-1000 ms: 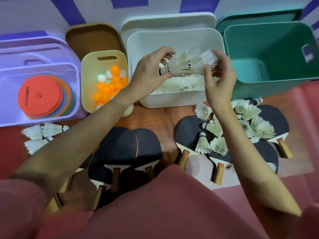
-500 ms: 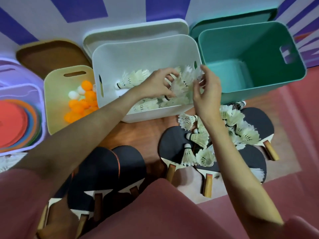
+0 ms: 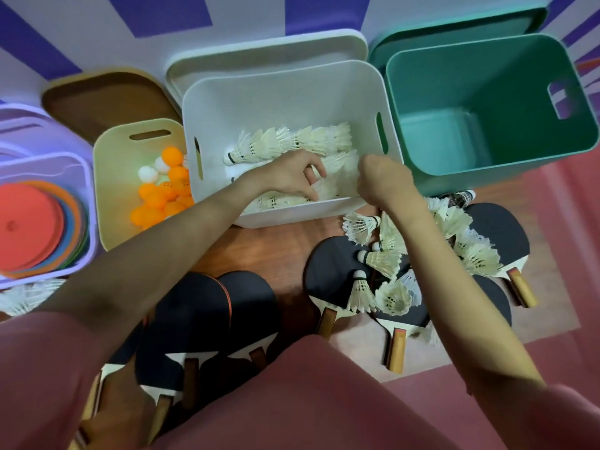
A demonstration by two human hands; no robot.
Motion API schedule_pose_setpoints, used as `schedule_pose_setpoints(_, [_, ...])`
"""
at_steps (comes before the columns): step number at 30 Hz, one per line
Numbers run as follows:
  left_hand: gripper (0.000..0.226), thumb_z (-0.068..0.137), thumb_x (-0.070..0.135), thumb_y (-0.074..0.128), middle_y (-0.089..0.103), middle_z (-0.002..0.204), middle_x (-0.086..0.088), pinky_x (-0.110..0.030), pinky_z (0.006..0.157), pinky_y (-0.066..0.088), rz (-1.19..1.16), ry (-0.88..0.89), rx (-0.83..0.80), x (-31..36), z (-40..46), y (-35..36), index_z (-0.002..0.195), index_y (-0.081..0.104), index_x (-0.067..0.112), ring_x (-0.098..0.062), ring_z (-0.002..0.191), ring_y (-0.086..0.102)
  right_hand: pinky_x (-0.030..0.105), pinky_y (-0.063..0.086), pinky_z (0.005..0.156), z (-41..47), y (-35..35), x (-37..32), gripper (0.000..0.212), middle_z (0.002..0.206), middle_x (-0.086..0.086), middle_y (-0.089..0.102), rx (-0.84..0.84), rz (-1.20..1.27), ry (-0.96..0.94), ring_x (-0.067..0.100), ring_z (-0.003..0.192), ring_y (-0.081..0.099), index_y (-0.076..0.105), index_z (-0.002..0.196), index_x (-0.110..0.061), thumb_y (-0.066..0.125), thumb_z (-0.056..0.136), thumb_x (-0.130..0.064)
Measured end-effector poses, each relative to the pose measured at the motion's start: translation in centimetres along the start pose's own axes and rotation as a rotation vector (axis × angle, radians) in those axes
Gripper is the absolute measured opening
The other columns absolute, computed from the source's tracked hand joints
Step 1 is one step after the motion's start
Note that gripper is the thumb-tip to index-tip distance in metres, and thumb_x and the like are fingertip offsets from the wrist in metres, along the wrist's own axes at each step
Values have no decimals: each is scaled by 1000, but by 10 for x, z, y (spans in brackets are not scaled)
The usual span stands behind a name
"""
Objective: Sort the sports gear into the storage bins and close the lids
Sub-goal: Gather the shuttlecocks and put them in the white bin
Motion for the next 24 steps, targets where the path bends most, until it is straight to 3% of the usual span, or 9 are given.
schedule_pose_setpoints(5, [40, 79, 17, 77, 66, 113, -6, -31, 93, 51, 13, 24, -9, 0, 0, 0, 117, 65, 10, -14, 100, 63, 38, 44, 86, 10, 4, -8, 29, 123, 18, 58, -159, -94, -29, 35, 112, 56, 55, 115, 0, 39, 91, -3])
schedule_pose_setpoints(8, [50, 84, 22, 72, 62, 120, -4, -30, 96, 47, 12, 14, -3, 1, -9, -3, 131, 55, 12, -14, 104, 61, 37, 43, 85, 9, 4, -8, 30, 125, 19, 56, -153, -82, -1, 36, 114, 54, 54, 117, -1, 39, 92, -5])
schedule_pose_setpoints(10, [54, 86, 25, 70, 61, 121, -3, -31, 96, 47, 15, 20, 32, 1, -22, -11, 134, 50, 14, -16, 105, 60, 39, 42, 92, 3, 1, -11, 32, 127, 21, 52, -101, -66, 13, 37, 119, 48, 52, 120, -1, 41, 91, -7])
schedule_pose_setpoints(13, [46, 86, 24, 69, 64, 116, -3, -26, 89, 46, 48, 85, 208, 2, -56, -30, 129, 56, 13, -16, 102, 60, 42, 39, 95, -16, -8, -28, 35, 127, 22, 47, 84, 78, -43, 38, 119, 43, 46, 125, 0, 43, 91, -7])
schedule_pose_setpoints(17, [38, 86, 11, 65, 65, 112, -5, -19, 91, 44, -9, 201, 580, -4, -131, -51, 124, 58, 9, -14, 102, 60, 42, 40, 98, -64, -15, -74, 42, 124, 21, 49, 364, 343, -353, 37, 115, 46, 46, 131, 0, 51, 92, -14])
schedule_pose_setpoints(20, [44, 85, 7, 63, 61, 118, -7, -13, 91, 37, -32, 163, 799, -29, -203, -52, 128, 54, 9, -15, 107, 56, 44, 41, 100, -103, -4, -114, 42, 124, 21, 51, 403, 358, -532, 37, 114, 48, 49, 129, 1, 53, 90, -15])
schedule_pose_setpoints(24, [45, 82, 12, 60, 60, 117, -13, -30, 92, 42, -3, 30, 899, -77, -276, -35, 126, 55, 6, -25, 108, 56, 40, 43, 96, -139, 17, -158, 39, 124, 18, 50, 364, 327, -658, 34, 112, 50, 51, 127, -1, 53, 91, -15])
Point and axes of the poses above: each hand's wrist, its own z-axis towards the middle knuckle, its own y-axis out of the palm, x = y × z, the point moved 7 cm from there along z, towards the middle knuckle
